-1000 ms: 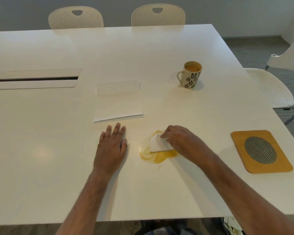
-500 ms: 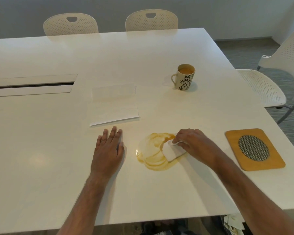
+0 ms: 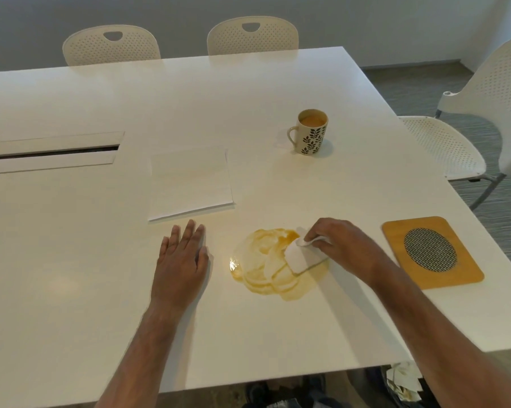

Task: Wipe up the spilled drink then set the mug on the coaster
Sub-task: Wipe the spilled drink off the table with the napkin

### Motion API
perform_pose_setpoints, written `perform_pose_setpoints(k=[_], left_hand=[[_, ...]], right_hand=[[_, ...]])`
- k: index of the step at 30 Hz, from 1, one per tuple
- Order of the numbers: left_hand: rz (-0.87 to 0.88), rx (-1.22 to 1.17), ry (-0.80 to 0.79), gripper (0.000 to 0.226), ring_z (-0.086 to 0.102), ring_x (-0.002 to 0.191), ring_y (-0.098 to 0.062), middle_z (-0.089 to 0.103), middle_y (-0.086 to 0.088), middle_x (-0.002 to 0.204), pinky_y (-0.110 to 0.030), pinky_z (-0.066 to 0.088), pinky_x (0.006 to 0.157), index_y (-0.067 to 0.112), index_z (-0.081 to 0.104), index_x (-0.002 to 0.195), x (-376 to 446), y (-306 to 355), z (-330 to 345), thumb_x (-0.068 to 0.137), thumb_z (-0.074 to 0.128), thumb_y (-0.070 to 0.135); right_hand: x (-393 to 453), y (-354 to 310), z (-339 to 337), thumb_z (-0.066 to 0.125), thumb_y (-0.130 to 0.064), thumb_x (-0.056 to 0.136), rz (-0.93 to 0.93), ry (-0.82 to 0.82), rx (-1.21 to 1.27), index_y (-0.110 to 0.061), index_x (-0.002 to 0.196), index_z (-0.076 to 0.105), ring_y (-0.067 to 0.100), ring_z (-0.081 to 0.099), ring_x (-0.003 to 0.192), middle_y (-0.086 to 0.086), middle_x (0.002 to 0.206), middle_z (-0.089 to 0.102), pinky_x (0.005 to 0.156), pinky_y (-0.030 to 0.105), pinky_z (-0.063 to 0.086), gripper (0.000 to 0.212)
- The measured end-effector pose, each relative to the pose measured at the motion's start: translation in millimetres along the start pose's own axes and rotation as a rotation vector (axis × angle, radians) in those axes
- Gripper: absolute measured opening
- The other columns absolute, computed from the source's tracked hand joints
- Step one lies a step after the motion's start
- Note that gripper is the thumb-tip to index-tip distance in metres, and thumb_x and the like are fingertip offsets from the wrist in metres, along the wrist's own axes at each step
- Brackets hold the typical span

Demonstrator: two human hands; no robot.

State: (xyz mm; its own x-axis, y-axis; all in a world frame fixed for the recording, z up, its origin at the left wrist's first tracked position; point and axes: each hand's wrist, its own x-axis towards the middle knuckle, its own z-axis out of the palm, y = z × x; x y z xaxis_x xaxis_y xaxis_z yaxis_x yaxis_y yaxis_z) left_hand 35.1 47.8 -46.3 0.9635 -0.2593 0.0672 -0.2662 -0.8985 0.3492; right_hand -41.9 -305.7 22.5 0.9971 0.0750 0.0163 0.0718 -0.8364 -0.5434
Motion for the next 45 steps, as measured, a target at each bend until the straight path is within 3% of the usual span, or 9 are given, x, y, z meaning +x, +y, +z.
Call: perform_pose_setpoints(k=[5, 13, 17, 20, 22, 28, 35, 40, 45], left_hand=[[0.002, 0.005, -0.011, 0.062, 0.015, 0.163, -0.022, 0.025, 0.007, 0.173, -0.045, 0.011, 0.132, 0.029, 0.037, 0.163, 1, -1, 0, 0.103, 0.028, 0.04], [0.002, 0.004, -0.013, 0.062, 0.017, 0.162, -0.024, 0.026, 0.006, 0.173, -0.045, 0.011, 0.132, 0.027, 0.038, 0.163, 1, 0, -2, 0.102, 0.03, 0.039], [0.002, -0.002, -0.009, 0.062, 0.017, 0.162, -0.023, 0.026, 0.007, 0.173, -0.045, 0.011, 0.132, 0.028, 0.038, 0.163, 0, 0, -2, 0.102, 0.03, 0.039], [0.005, 0.006, -0.01, 0.062, 0.017, 0.162, -0.023, 0.026, 0.006, 0.173, -0.045, 0.012, 0.132, 0.027, 0.038, 0.163, 0, 0, -2, 0.103, 0.029, 0.039], [0.005, 0.005, -0.01, 0.062, 0.017, 0.162, -0.024, 0.026, 0.006, 0.173, -0.045, 0.011, 0.132, 0.027, 0.038, 0.163, 1, -1, -2, 0.103, 0.03, 0.039], [0.002, 0.001, -0.022, 0.059, 0.015, 0.163, -0.024, 0.025, 0.006, 0.173, -0.046, 0.011, 0.132, 0.026, 0.036, 0.163, 1, -1, -3, 0.106, 0.034, 0.035], [-0.003, -0.016, -0.031, 0.063, 0.011, 0.163, -0.021, 0.022, 0.008, 0.174, -0.044, 0.009, 0.132, 0.028, 0.034, 0.164, 0, 1, -5, 0.103, 0.026, 0.04], [-0.005, -0.012, -0.036, 0.064, 0.012, 0.163, -0.023, 0.023, 0.006, 0.174, -0.045, 0.01, 0.132, 0.027, 0.035, 0.164, 0, 2, -6, 0.102, 0.026, 0.04], [-0.006, -0.008, -0.042, 0.064, 0.013, 0.163, -0.023, 0.023, 0.006, 0.174, -0.045, 0.01, 0.132, 0.027, 0.035, 0.164, 0, 3, -7, 0.102, 0.027, 0.04]], right_hand=[[-6, 5, -9, 0.075, -0.011, 0.089, 0.007, -0.308, 0.048, -0.027, 0.1, 0.078, -0.001, 0.064, 0.09, -0.015, 0.099, 0.072, 0.076, 0.012, 0.045, 0.02], [17, 21, -10, 0.072, -0.014, 0.092, 0.162, 0.092, -0.066, -0.02, 0.104, 0.074, 0.02, 0.065, 0.098, -0.009, 0.098, 0.065, 0.085, 0.036, 0.051, 0.014], [18, -1, 9, 0.074, -0.01, 0.091, 0.07, 0.05, -0.002, -0.016, 0.106, 0.076, 0.018, 0.067, 0.099, -0.002, 0.106, 0.072, 0.09, 0.036, 0.052, 0.016], [11, 0, 6, 0.074, -0.01, 0.091, 0.009, -0.072, 0.037, -0.019, 0.104, 0.077, -0.002, 0.06, 0.084, -0.01, 0.1, 0.071, 0.08, 0.02, 0.045, 0.016], [10, 9, -2, 0.075, -0.01, 0.091, 0.06, -0.045, 0.049, -0.02, 0.103, 0.078, -0.004, 0.06, 0.084, -0.012, 0.099, 0.07, 0.077, 0.011, 0.04, 0.016], [29, 7, 5, 0.07, -0.009, 0.094, 0.125, 0.19, -0.028, -0.012, 0.111, 0.077, 0.023, 0.068, 0.103, 0.003, 0.111, 0.073, 0.094, 0.041, 0.053, 0.018], [25, -15, 32, 0.076, -0.006, 0.089, 0.021, 0.02, 0.097, -0.019, 0.102, 0.08, 0.005, 0.067, 0.091, -0.011, 0.099, 0.073, 0.081, 0.017, 0.045, 0.019], [31, 15, 2, 0.07, -0.009, 0.094, 0.15, 0.154, -0.029, -0.013, 0.108, 0.077, 0.023, 0.068, 0.106, 0.003, 0.11, 0.074, 0.098, 0.04, 0.051, 0.017], [45, 2, 8, 0.069, -0.011, 0.094, 0.211, 0.195, 0.008, -0.013, 0.111, 0.077, 0.027, 0.066, 0.111, 0.004, 0.113, 0.074, 0.1, 0.043, 0.05, 0.019]])
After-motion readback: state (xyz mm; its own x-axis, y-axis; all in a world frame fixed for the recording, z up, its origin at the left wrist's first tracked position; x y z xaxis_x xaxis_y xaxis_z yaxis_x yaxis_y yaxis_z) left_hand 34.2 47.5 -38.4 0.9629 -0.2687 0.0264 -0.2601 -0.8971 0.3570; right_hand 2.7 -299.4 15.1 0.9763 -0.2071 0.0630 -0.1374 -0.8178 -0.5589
